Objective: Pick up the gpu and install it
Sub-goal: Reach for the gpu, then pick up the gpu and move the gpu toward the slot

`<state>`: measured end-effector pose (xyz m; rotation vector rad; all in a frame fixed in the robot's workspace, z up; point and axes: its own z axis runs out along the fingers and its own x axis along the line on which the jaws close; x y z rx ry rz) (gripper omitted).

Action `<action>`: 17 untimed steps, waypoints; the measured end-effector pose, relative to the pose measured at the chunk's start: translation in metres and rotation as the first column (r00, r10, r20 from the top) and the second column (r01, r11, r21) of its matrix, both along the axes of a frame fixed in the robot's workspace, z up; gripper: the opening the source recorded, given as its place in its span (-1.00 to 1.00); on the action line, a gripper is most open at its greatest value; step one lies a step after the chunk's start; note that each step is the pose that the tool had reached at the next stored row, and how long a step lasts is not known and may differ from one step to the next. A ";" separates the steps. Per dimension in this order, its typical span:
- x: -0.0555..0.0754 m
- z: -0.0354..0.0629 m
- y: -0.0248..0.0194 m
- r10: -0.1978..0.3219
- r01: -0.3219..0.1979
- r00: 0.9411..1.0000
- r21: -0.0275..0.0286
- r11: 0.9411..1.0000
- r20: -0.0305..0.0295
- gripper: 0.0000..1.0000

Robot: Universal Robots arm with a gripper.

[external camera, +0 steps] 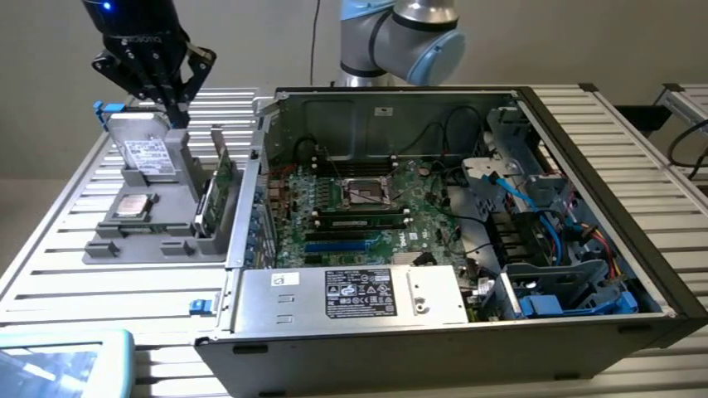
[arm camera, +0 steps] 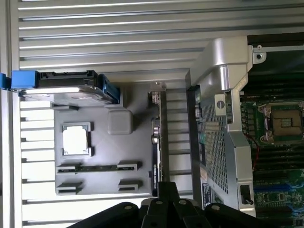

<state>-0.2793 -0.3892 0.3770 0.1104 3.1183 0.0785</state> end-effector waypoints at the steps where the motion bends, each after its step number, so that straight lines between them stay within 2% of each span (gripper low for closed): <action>1: -0.001 -0.0005 0.0013 0.000 0.000 1.000 0.000 1.000 0.000 -0.79; 3: -0.002 -0.0019 0.0033 0.000 0.000 1.000 0.000 1.000 0.000 -0.79; 12: -0.004 -0.0054 0.0040 0.002 -0.002 1.000 0.000 1.000 0.000 -0.76; 13: -0.004 -0.0055 0.0041 0.002 -0.002 1.000 0.000 1.000 0.000 -0.65; 14: -0.004 -0.0057 0.0041 0.002 -0.002 1.000 0.001 1.000 0.000 -0.65; 17: -0.004 -0.0060 0.0041 0.002 -0.002 1.000 0.002 1.000 0.000 -0.28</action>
